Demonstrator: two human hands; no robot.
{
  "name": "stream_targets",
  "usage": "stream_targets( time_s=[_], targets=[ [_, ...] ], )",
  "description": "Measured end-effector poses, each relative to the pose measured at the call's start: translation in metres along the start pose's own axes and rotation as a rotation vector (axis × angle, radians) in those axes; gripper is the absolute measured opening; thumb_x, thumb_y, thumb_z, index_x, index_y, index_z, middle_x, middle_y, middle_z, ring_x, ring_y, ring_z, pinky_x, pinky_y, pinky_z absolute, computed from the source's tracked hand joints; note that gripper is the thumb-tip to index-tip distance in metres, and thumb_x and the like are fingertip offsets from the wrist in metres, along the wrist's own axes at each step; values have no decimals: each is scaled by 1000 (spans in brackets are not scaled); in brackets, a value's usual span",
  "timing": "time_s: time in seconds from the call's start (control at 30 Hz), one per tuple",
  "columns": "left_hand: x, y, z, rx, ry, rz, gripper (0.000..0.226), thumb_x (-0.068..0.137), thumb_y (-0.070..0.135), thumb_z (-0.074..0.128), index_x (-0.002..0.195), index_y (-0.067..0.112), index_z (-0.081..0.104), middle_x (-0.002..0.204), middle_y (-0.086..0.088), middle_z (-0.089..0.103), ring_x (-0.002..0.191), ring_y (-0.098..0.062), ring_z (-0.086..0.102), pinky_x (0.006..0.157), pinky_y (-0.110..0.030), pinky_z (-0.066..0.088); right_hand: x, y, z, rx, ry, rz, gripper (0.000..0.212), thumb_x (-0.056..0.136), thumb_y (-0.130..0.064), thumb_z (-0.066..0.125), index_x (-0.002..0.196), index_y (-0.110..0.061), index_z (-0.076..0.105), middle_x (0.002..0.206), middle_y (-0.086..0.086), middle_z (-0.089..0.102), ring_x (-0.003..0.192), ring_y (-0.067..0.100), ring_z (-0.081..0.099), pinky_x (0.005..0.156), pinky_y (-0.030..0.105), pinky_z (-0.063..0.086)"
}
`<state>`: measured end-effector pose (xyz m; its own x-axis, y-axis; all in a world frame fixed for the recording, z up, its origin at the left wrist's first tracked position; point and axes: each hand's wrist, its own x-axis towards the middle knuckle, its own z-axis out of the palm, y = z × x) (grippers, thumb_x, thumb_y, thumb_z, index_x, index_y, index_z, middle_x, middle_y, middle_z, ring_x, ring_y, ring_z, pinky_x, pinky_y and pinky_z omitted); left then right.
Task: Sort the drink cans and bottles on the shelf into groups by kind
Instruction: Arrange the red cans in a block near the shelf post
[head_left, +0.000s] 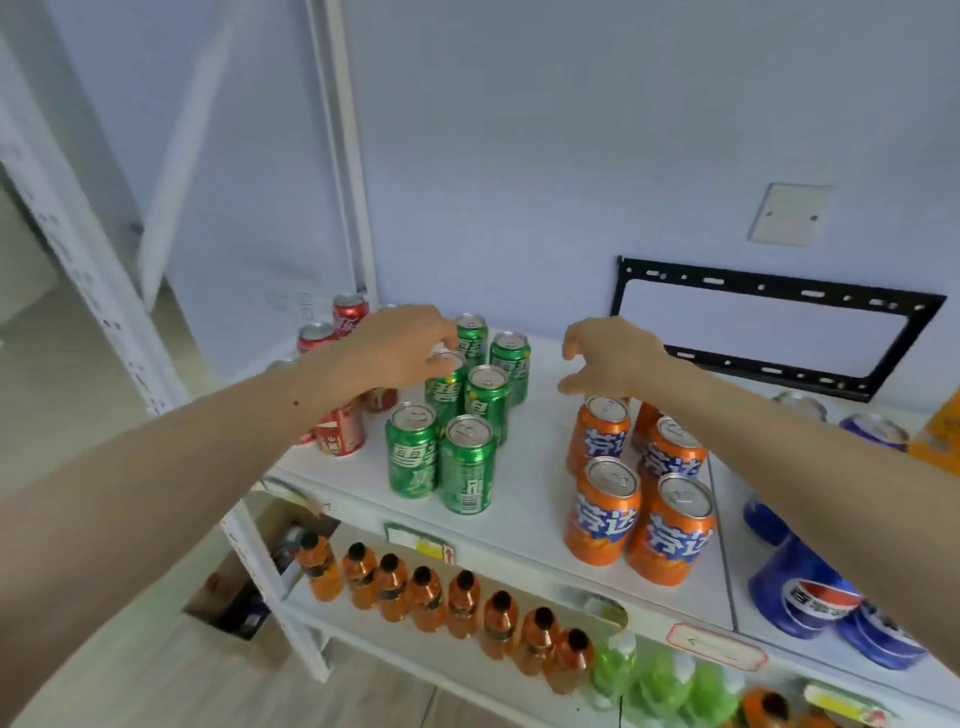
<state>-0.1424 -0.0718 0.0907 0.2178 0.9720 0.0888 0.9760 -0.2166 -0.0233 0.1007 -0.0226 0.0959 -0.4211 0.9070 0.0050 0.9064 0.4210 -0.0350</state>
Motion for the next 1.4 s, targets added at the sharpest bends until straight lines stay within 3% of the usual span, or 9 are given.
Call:
stream_targets(
  time_s=[0.13, 0.23, 0.53, 0.63, 0.77, 0.9, 1.03, 1.27, 1.4],
  targets=[
    [-24, -61, 2, 30, 5, 22, 26, 93, 37, 57, 112, 19, 59, 107, 2, 55, 95, -17, 54, 67, -32, 41, 17, -59, 4, 3, 5, 36, 45, 81, -39, 70, 121, -20, 59, 122, 0, 61, 113, 25, 57, 88, 40, 50],
    [-36, -111, 4, 36, -31, 17, 28, 92, 39, 56, 114, 21, 59, 106, 0, 58, 97, -22, 59, 73, -37, 50, 32, -105, 8, 31, 7, 63, 46, 79, -40, 70, 119, -22, 60, 122, 0, 61, 114, 25, 57, 87, 38, 50],
    [-48, -202, 34, -59, -115, 35, 41, 85, 41, 64, 121, 25, 54, 124, 5, 55, 107, -17, 55, 78, -34, 47, 67, -211, 28, 126, -46, -8, 48, 82, -41, 70, 124, -21, 56, 127, -3, 59, 116, 22, 56, 90, 38, 48],
    [-50, -216, 49, -139, -137, 44, 41, 79, 42, 70, 113, 24, 56, 108, 9, 54, 97, -14, 56, 71, -31, 45, 77, -233, 38, 150, -98, -69, 59, 80, -43, 72, 131, -20, 50, 127, -1, 60, 114, 22, 57, 89, 39, 49],
    [-49, -224, 65, -216, -89, 22, 47, 71, 40, 76, 111, 25, 58, 111, 8, 58, 101, -16, 58, 77, -35, 50, 93, -254, 56, 137, -151, -135, 63, 76, -44, 75, 127, -21, 46, 119, -1, 60, 105, 22, 57, 79, 36, 48],
    [-44, -229, 74, -257, -139, 13, 60, 67, 36, 81, 121, 24, 56, 121, 5, 60, 104, -17, 59, 85, -38, 53, 104, -263, 72, 157, -185, -144, 71, 76, -49, 74, 134, -22, 43, 127, -1, 57, 114, 24, 56, 91, 42, 50],
    [-39, -237, 81, -333, -141, 28, 60, 66, 36, 82, 120, 24, 59, 119, 3, 63, 101, -16, 60, 85, -32, 52, 110, -264, 85, 103, -138, -143, 64, 76, -52, 72, 127, -23, 47, 121, 0, 61, 109, 25, 59, 84, 38, 50],
    [-34, -244, 82, -322, -142, 73, 61, 56, 58, 80, 106, 29, 59, 103, 9, 63, 88, -13, 60, 75, -36, 54, 111, -253, 76, 245, -283, -212, 66, 74, -25, 81, 132, -23, 49, 128, -1, 57, 116, 22, 54, 93, 34, 46],
    [-30, -260, 82, -371, -269, 175, 75, 54, 49, 84, 120, 36, 52, 119, 13, 56, 107, -11, 55, 91, -39, 50, 106, -260, 86, 228, -216, -43, 85, 62, -54, 81, 133, -24, 46, 127, -3, 56, 115, 20, 56, 95, 38, 49]
  ],
)
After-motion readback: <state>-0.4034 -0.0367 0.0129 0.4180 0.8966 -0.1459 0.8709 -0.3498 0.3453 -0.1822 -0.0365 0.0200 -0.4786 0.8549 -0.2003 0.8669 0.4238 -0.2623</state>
